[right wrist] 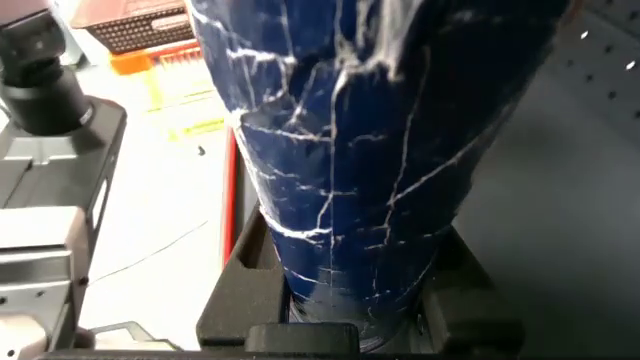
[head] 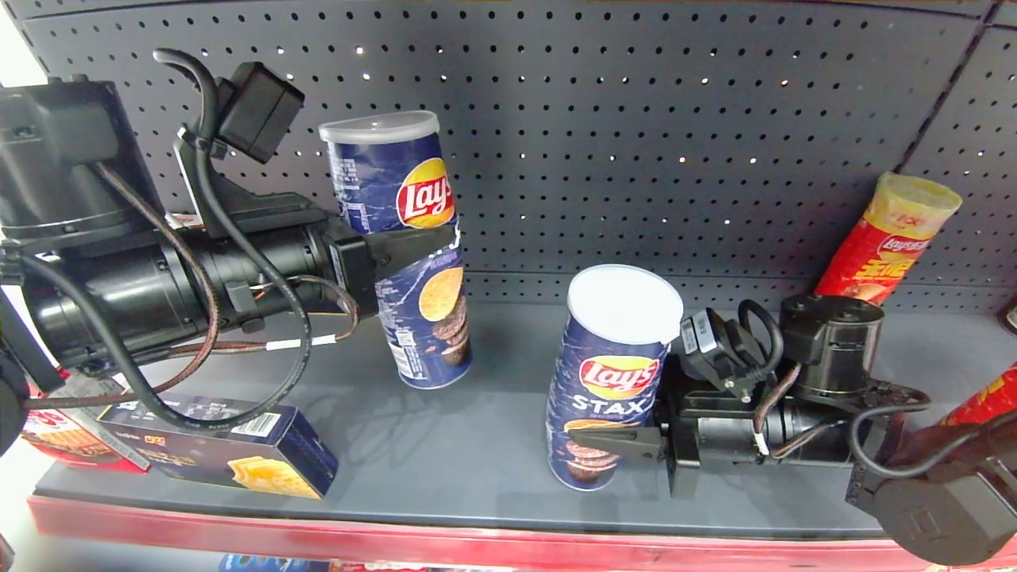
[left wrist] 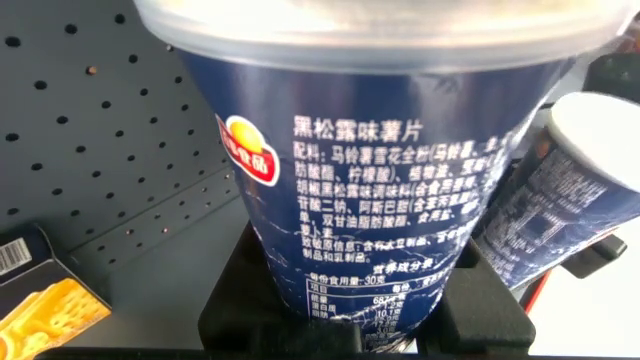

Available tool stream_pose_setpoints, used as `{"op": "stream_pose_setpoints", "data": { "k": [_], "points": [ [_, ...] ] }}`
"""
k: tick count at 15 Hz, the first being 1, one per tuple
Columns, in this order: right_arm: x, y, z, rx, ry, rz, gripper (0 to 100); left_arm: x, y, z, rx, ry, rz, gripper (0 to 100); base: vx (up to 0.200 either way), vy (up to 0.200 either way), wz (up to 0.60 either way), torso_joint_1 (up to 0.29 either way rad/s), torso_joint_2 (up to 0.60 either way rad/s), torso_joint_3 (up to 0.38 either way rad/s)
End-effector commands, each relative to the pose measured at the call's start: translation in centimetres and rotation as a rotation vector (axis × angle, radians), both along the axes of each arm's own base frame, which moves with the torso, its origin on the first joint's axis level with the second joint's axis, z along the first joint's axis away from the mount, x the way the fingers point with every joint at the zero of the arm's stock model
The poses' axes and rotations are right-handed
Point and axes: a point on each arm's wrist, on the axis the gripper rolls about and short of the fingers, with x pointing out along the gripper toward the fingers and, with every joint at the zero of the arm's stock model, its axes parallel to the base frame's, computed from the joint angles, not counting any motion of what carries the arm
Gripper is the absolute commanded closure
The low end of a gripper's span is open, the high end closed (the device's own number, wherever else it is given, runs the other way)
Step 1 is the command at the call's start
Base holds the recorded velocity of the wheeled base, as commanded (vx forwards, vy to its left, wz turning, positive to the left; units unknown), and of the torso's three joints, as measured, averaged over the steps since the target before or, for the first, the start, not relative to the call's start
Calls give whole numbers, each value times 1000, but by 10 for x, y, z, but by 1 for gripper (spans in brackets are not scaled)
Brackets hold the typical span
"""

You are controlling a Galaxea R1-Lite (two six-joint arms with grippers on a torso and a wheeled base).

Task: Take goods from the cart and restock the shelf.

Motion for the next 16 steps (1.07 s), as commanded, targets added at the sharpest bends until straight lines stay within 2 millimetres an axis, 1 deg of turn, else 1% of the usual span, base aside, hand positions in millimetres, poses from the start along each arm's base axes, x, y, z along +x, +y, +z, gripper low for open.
{"op": "stream_pose_setpoints", "data": {
  "k": [1, 5, 10, 11, 13, 15, 16],
  "points": [
    [-3, -2, -3, -7, 9, 4, 100, -2, 1, 1, -2, -2, 1, 100, 0, 0, 0, 0, 0, 0],
    [-6, -7, -10, -30, -2, 2, 100, -6, 3, -5, 4, 15, 3, 100, 0, 0, 0, 0, 0, 0],
    [-9, -7, -16, -48, 15, -6, 100, -7, 3, -5, 4, 15, 3, 100, 0, 0, 0, 0, 0, 0],
    [-10, -8, -17, -54, 13, -20, 0, -7, 3, -5, 5, 14, 2, 100, 0, 0, 0, 0, 0, 0],
    [-13, -11, -16, -55, 9, -40, 0, -7, 3, -5, 5, 14, 2, 100, 0, 0, 0, 0, 0, 0],
    [-20, -17, -9, -45, -8, -46, 0, -7, 3, -6, 5, 16, 3, 100, 0, 0, 0, 0, 0, 0],
    [-25, -24, -4, -41, -21, -83, 0, -7, 3, -5, 5, 14, 2, 100, 0, 0, 0, 0, 0, 0]
  ]
}}
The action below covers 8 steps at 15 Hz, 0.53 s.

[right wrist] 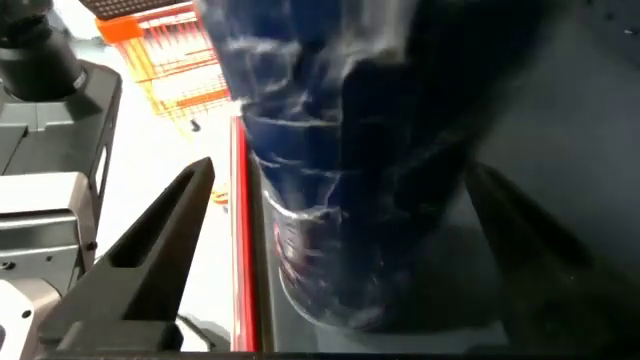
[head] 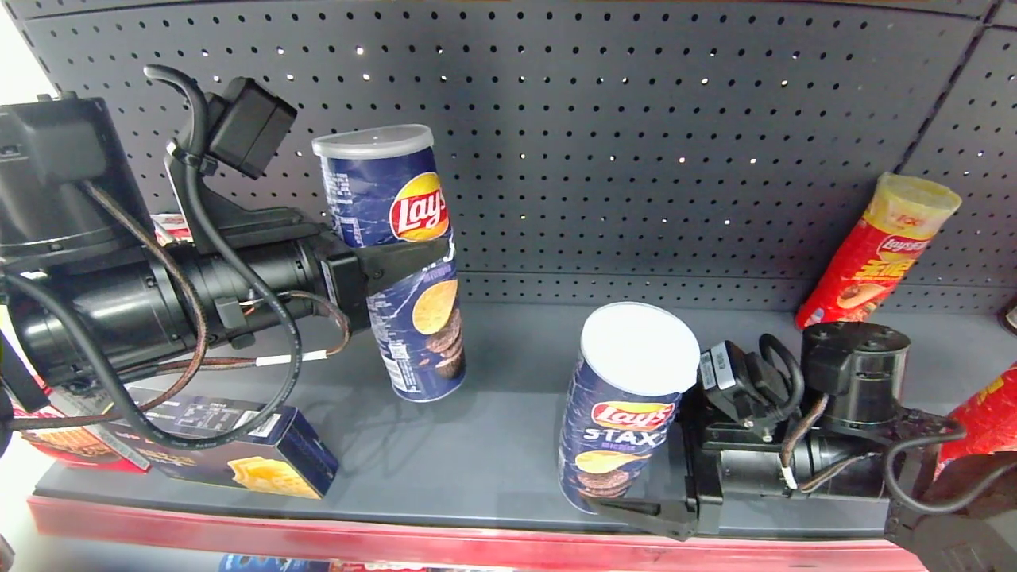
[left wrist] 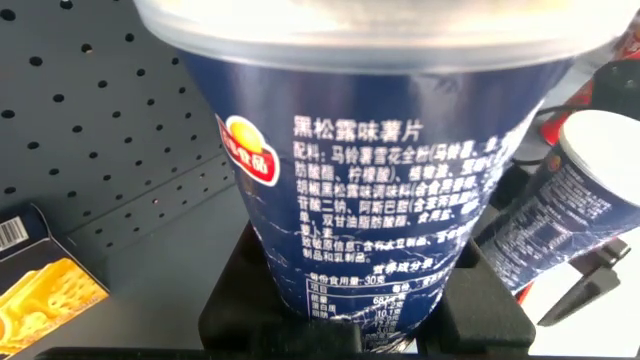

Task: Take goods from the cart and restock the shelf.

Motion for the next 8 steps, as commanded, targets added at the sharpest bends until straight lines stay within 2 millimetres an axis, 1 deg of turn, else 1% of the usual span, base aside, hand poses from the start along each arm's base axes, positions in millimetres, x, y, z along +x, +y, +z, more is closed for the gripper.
{"op": "stream_pose_setpoints", "data": {
  "k": [1, 2, 4, 5, 7, 8],
  "points": [
    [-13, -15, 18, 23, -51, -70, 0, 0, 0, 0, 0, 1, 2, 100, 0, 0, 0, 0, 0, 0],
    [-16, -18, 21, 29, -62, -84, 0, 0, 0, -1, 1, 2, 2, 100, 0, 0, 0, 0, 0, 0],
    [-32, -35, 35, 51, -100, -118, 0, 1, 4, -3, 2, 1, 13, 100, 0, 0, 0, 0, 0, 0],
    [-50, -46, 41, 59, -113, -124, 0, 2, 6, -3, 2, 1, 18, 100, 0, 0, 0, 0, 0, 0],
    [-76, -61, 46, 50, -107, -159, 0, -1, 8, 0, -3, -8, 19, 100, 0, 0, 0, 0, 0, 0],
    [-97, -73, 49, 46, -108, -191, 0, -2, 8, 1, -5, -10, 19, 100, 0, 0, 0, 0, 0, 0]
  ]
}}
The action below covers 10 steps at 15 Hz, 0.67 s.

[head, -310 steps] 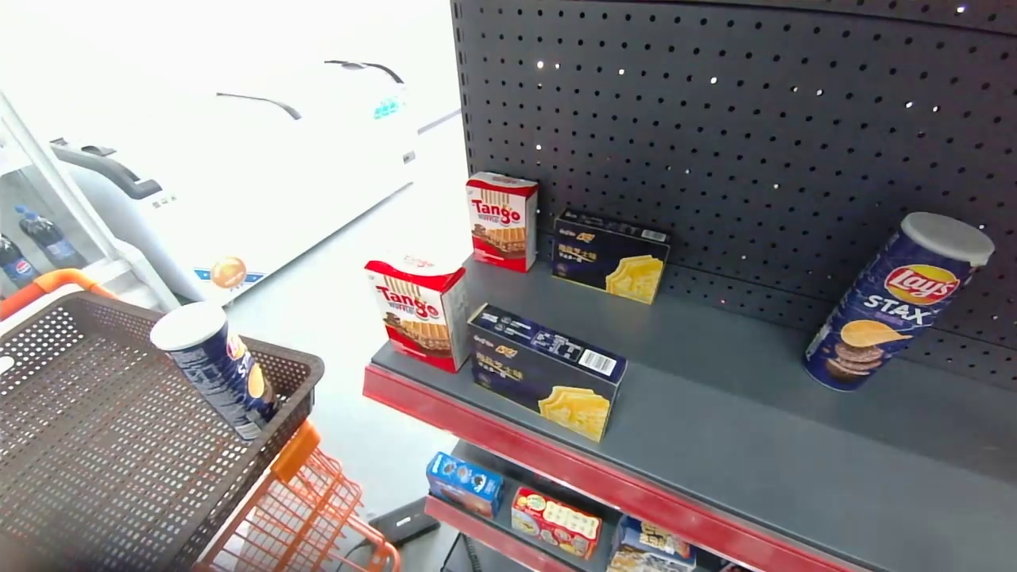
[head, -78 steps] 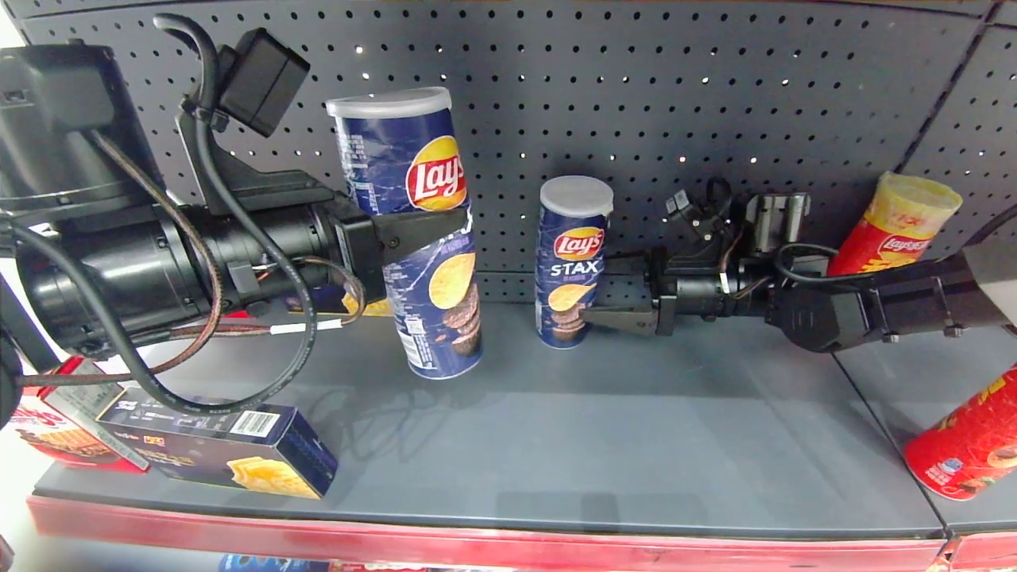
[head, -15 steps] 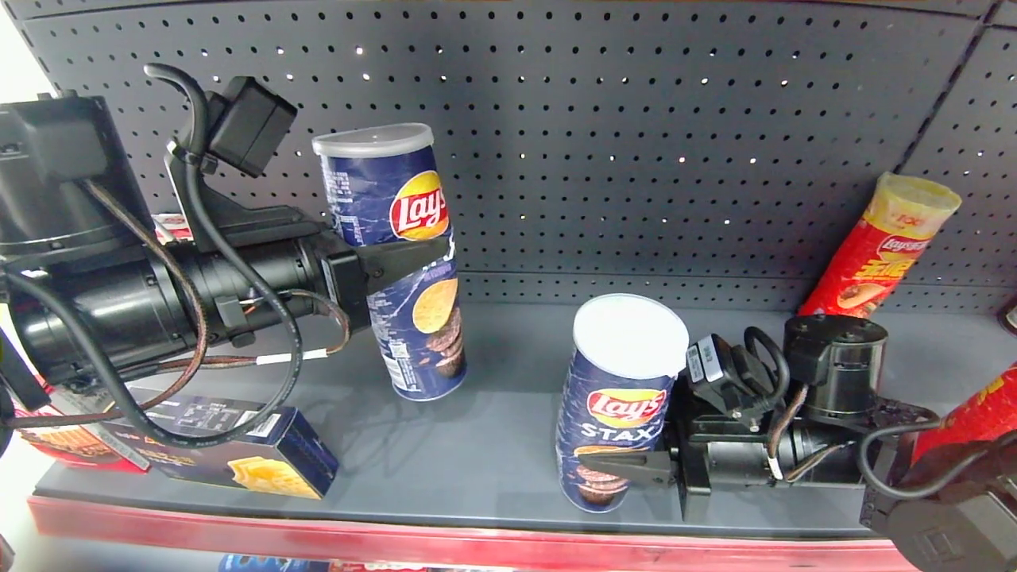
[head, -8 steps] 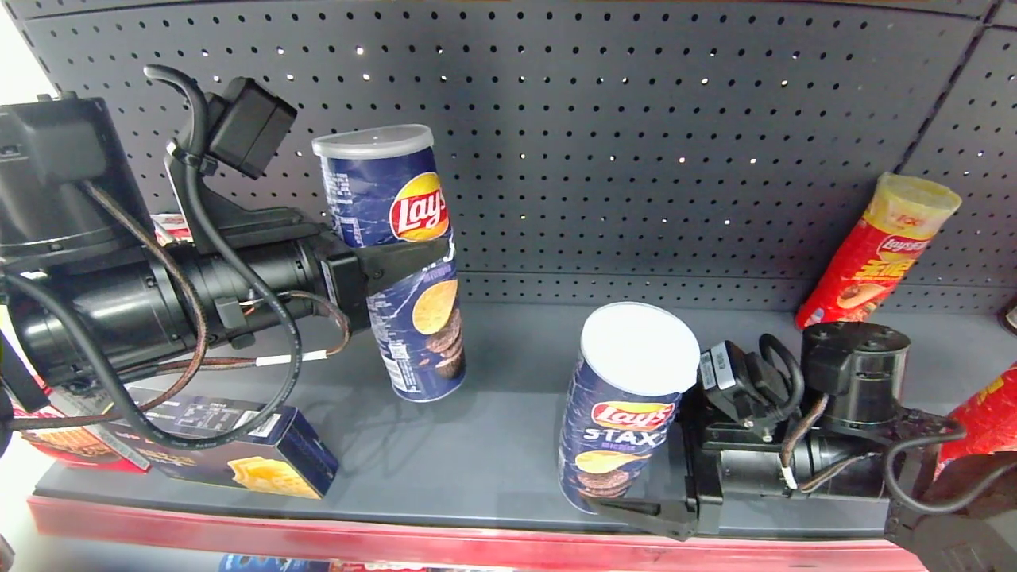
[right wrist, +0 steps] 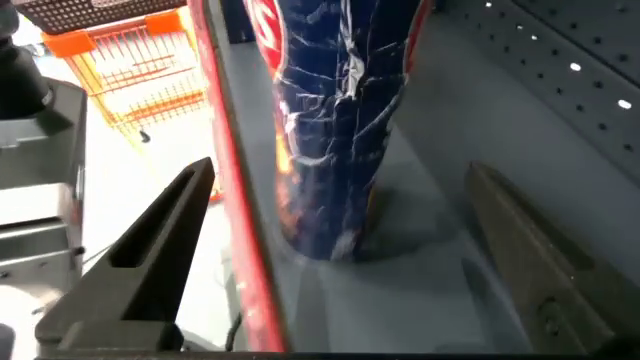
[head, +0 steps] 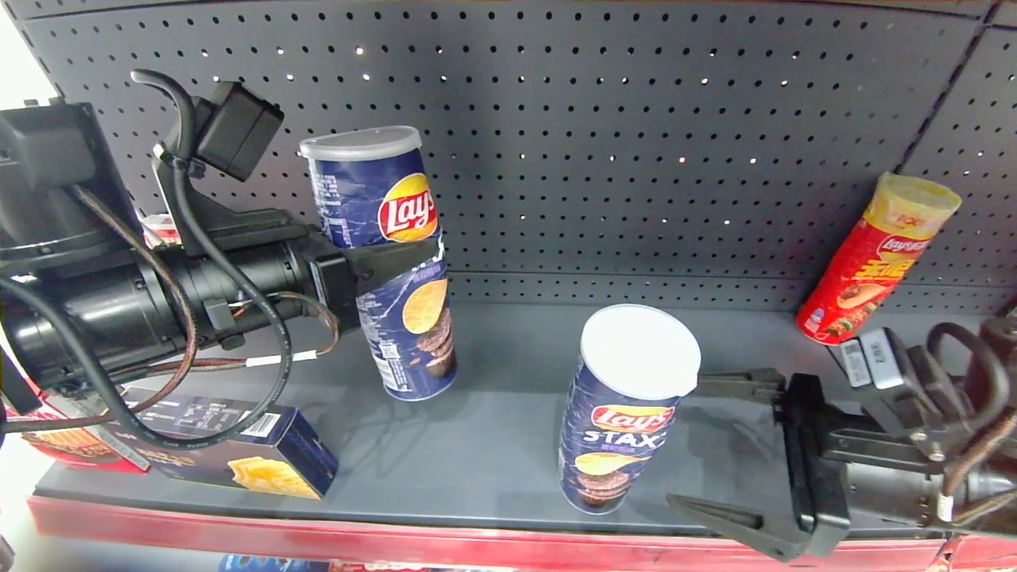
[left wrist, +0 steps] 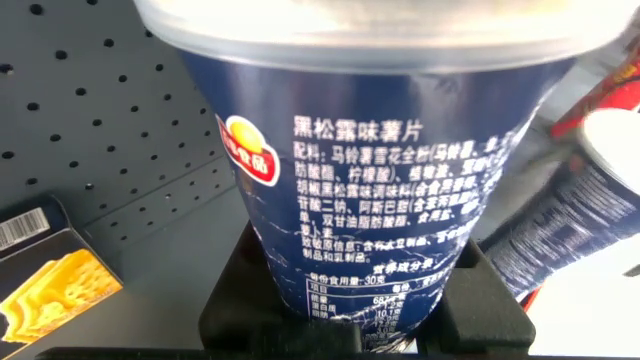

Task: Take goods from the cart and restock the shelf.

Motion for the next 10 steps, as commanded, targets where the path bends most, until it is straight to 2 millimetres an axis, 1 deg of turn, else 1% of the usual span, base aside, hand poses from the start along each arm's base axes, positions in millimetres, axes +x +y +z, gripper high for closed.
{"op": "stream_pose_setpoints", "data": {
  "k": [1, 3, 4, 5, 6, 8, 9, 10],
  "points": [
    [-60, -35, 14, 24, -50, -79, 0, -2, 1, 2, -4, -8, 2, 100, 0, 0, 0, 0, 0, 0],
    [-93, -56, 9, 50, -35, -198, 0, -2, 1, 2, -2, -7, 2, 100, 0, 0, 0, 0, 0, 0],
    [-103, -62, 5, 63, -33, -239, 0, -2, 1, 2, -2, -6, 2, 100, 0, 0, 0, 0, 0, 0],
    [-124, -76, -4, 95, -39, -331, 0, -3, 0, 2, 0, -9, -1, 100, 0, 0, 0, 0, 0, 0],
    [-134, -83, -10, 114, -41, -389, 0, -3, 0, 3, -1, -15, 1, 100, 0, 0, 0, 0, 0, 0],
    [-158, -99, -32, 169, 11, -542, 0, -6, -1, 5, -2, -22, -6, 100, 0, 0, 0, 0, 0, 0],
    [-164, -104, -39, 189, 29, -584, 0, -6, -1, 6, -3, -24, -7, 100, 0, 0, 0, 0, 0, 0],
    [-172, -110, -51, 196, 40, -638, 0, -8, -3, 6, -4, -26, -18, 100, 0, 0, 0, 0, 0, 0]
  ]
}}
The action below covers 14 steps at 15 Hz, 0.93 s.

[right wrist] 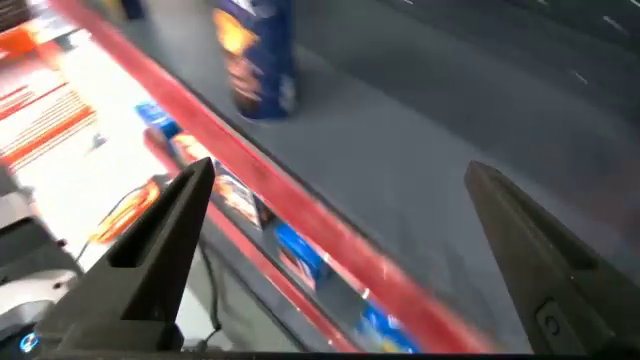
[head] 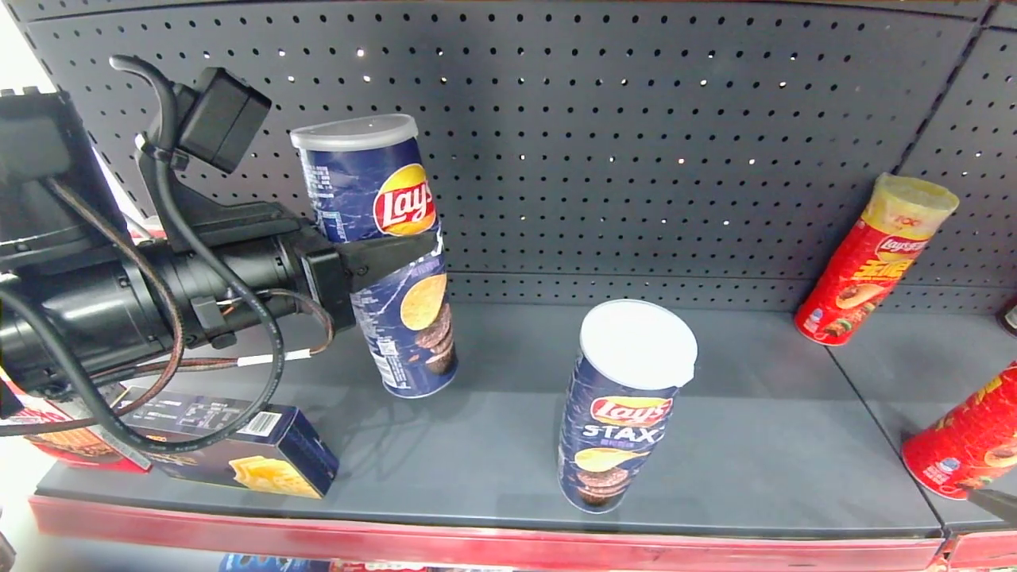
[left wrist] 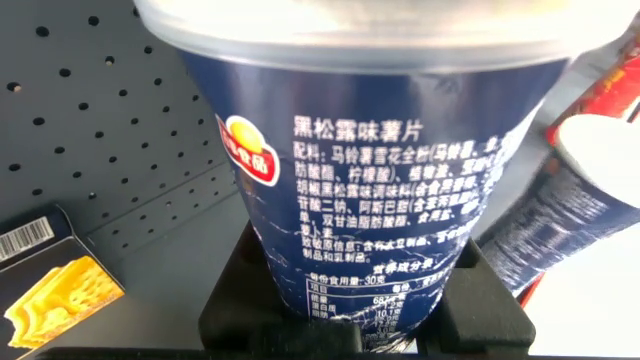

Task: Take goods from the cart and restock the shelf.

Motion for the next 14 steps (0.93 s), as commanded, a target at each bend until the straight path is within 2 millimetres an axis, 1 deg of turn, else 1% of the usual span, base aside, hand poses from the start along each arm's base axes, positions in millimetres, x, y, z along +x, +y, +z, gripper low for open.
{"op": "stream_pose_setpoints", "data": {
  "k": [1, 3, 4, 6, 7, 8, 9, 10, 11, 14],
  "points": [
    [-34, -22, -39, 66, -26, -149, 0, -3, -2, 1, -1, -4, -11, 100, 0, 0, 0, 0, 0, 0],
    [-43, -29, -61, 65, -28, -219, 0, -5, -2, 2, -4, -9, -14, 100, 0, 0, 0, 0, 0, 0],
    [-50, -33, -68, 118, -28, -277, 0, -8, -1, 5, -8, -18, -16, 100, 0, 0, 0, 0, 0, 0],
    [-51, -34, -67, 150, -2, -387, 0, -10, 0, 4, -7, -17, -14, 100, 0, 0, 0, 0, 0, 0],
    [-47, -31, -66, 120, 42, -484, 0, -11, 1, 2, -4, -9, -14, 100, 0, 0, 0, 0, 0, 0],
    [-47, -31, -66, 120, 42, -484, 0, -11, 1, 2, -4, -9, -14, 100, 0, 0, 0, 0, 0, 0],
    [-43, -28, -65, 90, 89, -610, 0, -12, 1, 3, -6, -14, -14, 100, 0, 0, 0, 0, 0, 0],
    [-44, -27, -65, 98, 74, -668, 0, -12, 1, 3, -6, -14, -14, 100, 0, 0, 0, 0, 0, 0],
    [-47, -27, -67, 122, 38, -709, 0, -13, 2, 3, -6, -15, -14, 100, 0, 0, 0, 0, 0, 0],
    [-47, -27, -66, 132, 19, -709, 0, -16, 3, 5, -8, -19, -16, 100, 0, 0, 0, 0, 0, 0]
  ]
}}
